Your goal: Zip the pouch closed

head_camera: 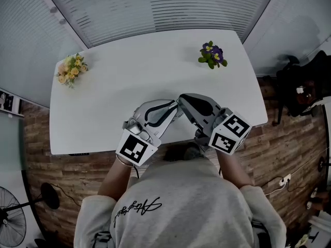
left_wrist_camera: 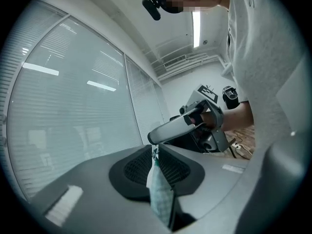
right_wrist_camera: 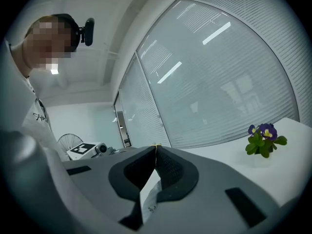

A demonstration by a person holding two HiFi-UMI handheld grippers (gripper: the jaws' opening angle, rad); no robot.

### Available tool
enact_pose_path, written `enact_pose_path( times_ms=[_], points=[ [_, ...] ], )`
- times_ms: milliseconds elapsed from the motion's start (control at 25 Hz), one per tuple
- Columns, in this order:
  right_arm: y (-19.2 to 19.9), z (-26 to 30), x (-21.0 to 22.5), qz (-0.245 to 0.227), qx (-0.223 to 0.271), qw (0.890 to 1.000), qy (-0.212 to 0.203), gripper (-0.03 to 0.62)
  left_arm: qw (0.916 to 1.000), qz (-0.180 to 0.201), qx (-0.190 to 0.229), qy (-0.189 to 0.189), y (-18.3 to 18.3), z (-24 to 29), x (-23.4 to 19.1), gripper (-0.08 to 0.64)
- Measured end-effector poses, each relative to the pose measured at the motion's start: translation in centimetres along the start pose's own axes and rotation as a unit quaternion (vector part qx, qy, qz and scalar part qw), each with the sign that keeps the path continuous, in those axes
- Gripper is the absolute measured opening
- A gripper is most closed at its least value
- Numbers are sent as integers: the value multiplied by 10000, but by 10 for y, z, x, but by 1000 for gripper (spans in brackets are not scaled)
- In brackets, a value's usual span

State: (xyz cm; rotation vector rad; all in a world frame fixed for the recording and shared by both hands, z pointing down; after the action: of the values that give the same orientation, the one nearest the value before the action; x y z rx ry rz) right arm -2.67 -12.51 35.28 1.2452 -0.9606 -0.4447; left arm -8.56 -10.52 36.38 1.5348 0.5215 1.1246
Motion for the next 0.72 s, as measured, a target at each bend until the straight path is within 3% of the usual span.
enact_pose_path(
  times_ms=[400,600,720],
  points=[
    [-49,-29,22,-266,517,9982,150,8,9986,302,431,59,-35,43,-8,38],
    [-40,-39,46,-753,175,9956,530,8,9989,172,421,122,-20,68,-1,38],
    [-23,-41,59,-612,-18,9964,580,6,9995,-13,252,177,-4,74,7,38]
  ],
)
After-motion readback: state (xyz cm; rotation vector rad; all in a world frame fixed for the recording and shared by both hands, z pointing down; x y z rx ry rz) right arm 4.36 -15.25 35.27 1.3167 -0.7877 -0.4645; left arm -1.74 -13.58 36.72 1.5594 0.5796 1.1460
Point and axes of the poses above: the fingertips, and each gripper's own axes: z forward along the fingers, x to its right, y out of its underside, the point moved 3 cm from there along -z, backward along the fingers, and after that the axes turned 2 degrees about z, right-handed, at the moved point
